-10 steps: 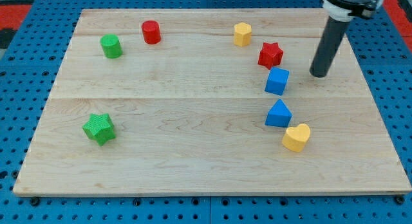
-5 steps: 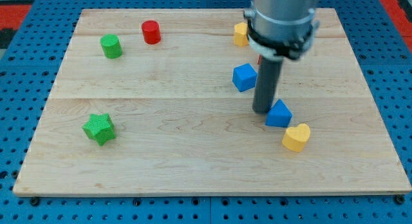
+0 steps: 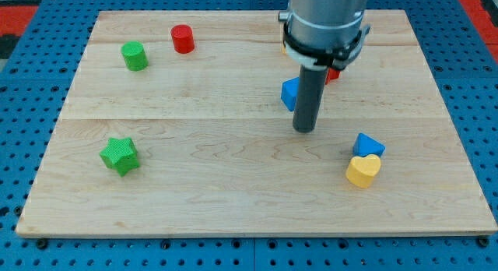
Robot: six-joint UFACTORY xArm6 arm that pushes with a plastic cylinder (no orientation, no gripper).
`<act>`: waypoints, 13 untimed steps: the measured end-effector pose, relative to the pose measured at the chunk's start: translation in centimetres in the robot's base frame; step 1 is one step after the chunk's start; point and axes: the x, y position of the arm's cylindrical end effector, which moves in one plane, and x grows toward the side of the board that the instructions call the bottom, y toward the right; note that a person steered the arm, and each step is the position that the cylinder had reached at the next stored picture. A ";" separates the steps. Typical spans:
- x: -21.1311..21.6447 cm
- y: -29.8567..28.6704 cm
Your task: Place the blue blocks to the top of the yellow heart
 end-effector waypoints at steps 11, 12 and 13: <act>-6.3 -13.0; -3.3 -14.5; -1.5 -11.2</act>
